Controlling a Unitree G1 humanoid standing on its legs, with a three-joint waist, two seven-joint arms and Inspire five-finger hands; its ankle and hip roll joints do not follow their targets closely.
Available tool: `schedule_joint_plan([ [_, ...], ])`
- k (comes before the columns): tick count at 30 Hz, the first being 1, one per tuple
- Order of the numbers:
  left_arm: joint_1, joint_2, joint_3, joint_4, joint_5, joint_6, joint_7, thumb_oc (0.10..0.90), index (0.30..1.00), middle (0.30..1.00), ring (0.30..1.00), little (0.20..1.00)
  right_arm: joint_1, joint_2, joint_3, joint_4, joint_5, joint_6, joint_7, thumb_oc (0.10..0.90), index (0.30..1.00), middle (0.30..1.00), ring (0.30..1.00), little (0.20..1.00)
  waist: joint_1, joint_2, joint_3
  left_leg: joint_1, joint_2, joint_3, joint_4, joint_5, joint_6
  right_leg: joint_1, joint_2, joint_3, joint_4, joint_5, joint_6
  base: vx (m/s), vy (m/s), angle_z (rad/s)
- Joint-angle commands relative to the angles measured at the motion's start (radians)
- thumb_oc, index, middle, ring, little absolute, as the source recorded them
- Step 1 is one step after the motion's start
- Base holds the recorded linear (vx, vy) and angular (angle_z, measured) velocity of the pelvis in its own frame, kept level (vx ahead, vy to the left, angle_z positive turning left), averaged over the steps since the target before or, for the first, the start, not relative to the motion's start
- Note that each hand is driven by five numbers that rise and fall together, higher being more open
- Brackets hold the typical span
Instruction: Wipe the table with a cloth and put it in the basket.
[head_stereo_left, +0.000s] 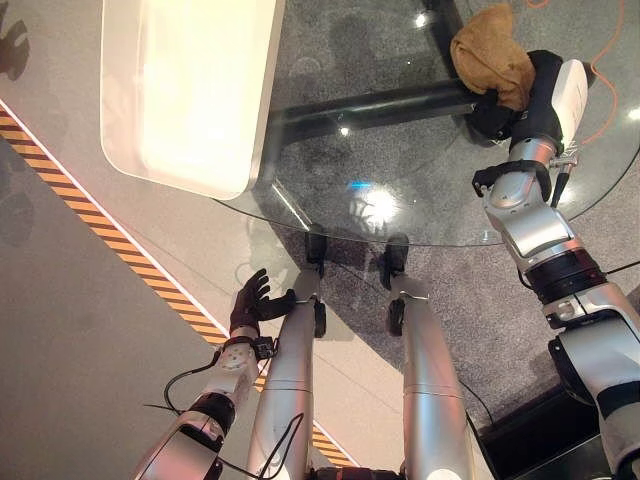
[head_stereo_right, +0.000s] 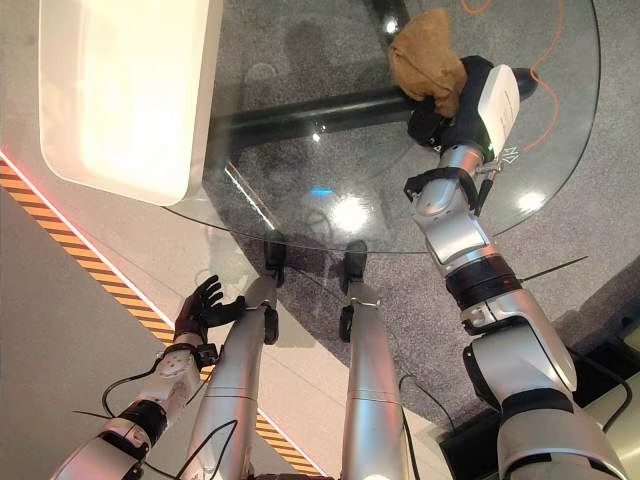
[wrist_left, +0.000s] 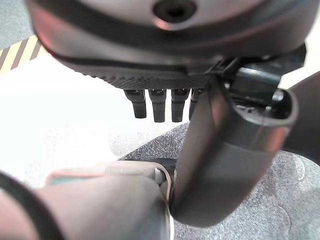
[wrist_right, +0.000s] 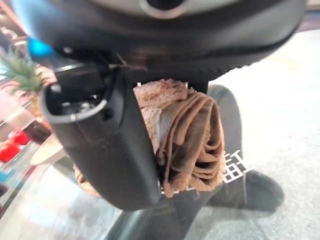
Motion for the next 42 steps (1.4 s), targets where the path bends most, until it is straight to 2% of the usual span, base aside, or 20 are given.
schedule_joint_plan([
  [1, 0.164, -0.056, -0.072, -0.012, 0.068, 0.033, 0.026, 0.800, 0.900, 0.900, 0.900, 0.900, 0.015, 0.158, 0.206, -0.163, -0.032, -0.047, 0.246, 0.100, 0.300, 0.300, 0.300, 0.200, 0.064, 0.028, 0.000, 0.014, -0.099, 0.066, 0.074, -0.110, 0.075, 0.000, 0.008, -0.017, -0.070, 0.079, 0.017, 0.00, 0.000, 0.00],
  [14, 0.188, -0.066, -0.082, -0.083, 0.084, 0.074, 0.065, 0.800, 0.900, 0.900, 0.900, 0.900, 0.120, 0.208, 0.214, -0.314, -0.091, -0.087, 0.253, 0.100, 0.300, 0.300, 0.300, 0.200, 0.055, 0.024, 0.000, 0.007, -0.098, 0.070, 0.079, -0.108, 0.081, -0.012, 0.009, -0.008, -0.066, 0.085, 0.021, 0.01, 0.006, 0.04],
  [24, 0.187, -0.059, -0.083, -0.117, 0.081, 0.100, 0.072, 0.800, 0.900, 0.900, 0.900, 0.900, 0.153, 0.200, 0.241, -0.357, -0.115, -0.062, 0.296, 0.100, 0.300, 0.300, 0.300, 0.200, 0.055, 0.024, 0.000, 0.006, -0.097, 0.074, 0.080, -0.107, 0.086, -0.013, 0.003, -0.011, -0.065, 0.089, 0.024, 0.01, 0.010, 0.07],
  [25, 0.210, -0.058, -0.091, -0.118, 0.082, 0.101, 0.072, 0.800, 0.900, 0.900, 0.900, 0.900, 0.179, 0.203, 0.244, -0.358, -0.115, -0.061, 0.296, 0.100, 0.300, 0.300, 0.300, 0.200, 0.057, 0.025, 0.000, 0.042, -0.096, 0.071, 0.085, -0.136, 0.082, 0.019, 0.003, -0.007, -0.054, 0.061, 0.031, 0.00, -0.001, 0.05],
  [26, 0.191, -0.056, -0.082, -0.120, 0.083, 0.103, 0.072, 0.800, 0.900, 0.900, 0.900, 0.900, 0.165, 0.195, 0.245, -0.359, -0.112, -0.061, 0.297, 0.100, 0.300, 0.300, 0.300, 0.200, 0.055, 0.023, 0.000, 0.008, -0.095, 0.075, 0.078, -0.107, 0.086, -0.011, 0.000, -0.012, -0.067, 0.091, 0.025, 0.00, 0.000, 0.06],
  [27, 0.191, -0.054, -0.082, -0.121, 0.081, 0.104, 0.073, 0.800, 0.900, 0.900, 0.900, 0.900, 0.168, 0.193, 0.246, -0.359, -0.111, -0.061, 0.298, 0.100, 0.300, 0.300, 0.300, 0.200, 0.055, 0.023, 0.000, 0.007, -0.095, 0.075, 0.078, -0.106, 0.086, -0.012, 0.000, -0.012, -0.067, 0.091, 0.025, 0.00, 0.000, 0.07],
  [28, 0.212, -0.054, -0.091, -0.121, 0.080, 0.103, 0.073, 0.800, 0.900, 0.900, 0.900, 0.900, 0.190, 0.197, 0.248, -0.359, -0.112, -0.061, 0.299, 0.100, 0.300, 0.300, 0.300, 0.200, 0.056, 0.024, 0.000, 0.042, -0.094, 0.071, 0.083, -0.135, 0.082, 0.019, 0.001, -0.007, -0.056, 0.063, 0.032, 0.04, 0.002, 0.07],
  [36, 0.217, -0.046, -0.089, -0.127, 0.079, 0.105, 0.073, 0.800, 0.900, 0.900, 0.900, 0.900, 0.204, 0.189, 0.257, -0.376, -0.135, -0.057, 0.340, 0.100, 0.300, 0.300, 0.300, 0.200, 0.057, 0.024, 0.000, 0.046, -0.093, 0.071, 0.081, -0.134, 0.082, 0.022, 0.000, -0.011, -0.055, 0.063, 0.034, 0.01, 0.000, 0.01],
  [42, 0.213, -0.041, -0.090, -0.132, 0.071, 0.111, 0.072, 0.800, 0.900, 0.900, 0.900, 0.900, 0.210, 0.175, 0.247, -0.376, -0.117, -0.051, 0.254, 0.100, 0.300, 0.300, 0.300, 0.200, 0.053, 0.023, 0.000, 0.046, -0.089, 0.074, 0.084, -0.134, 0.081, 0.021, -0.001, -0.011, -0.052, 0.063, 0.033, 0.00, 0.000, 0.00],
])
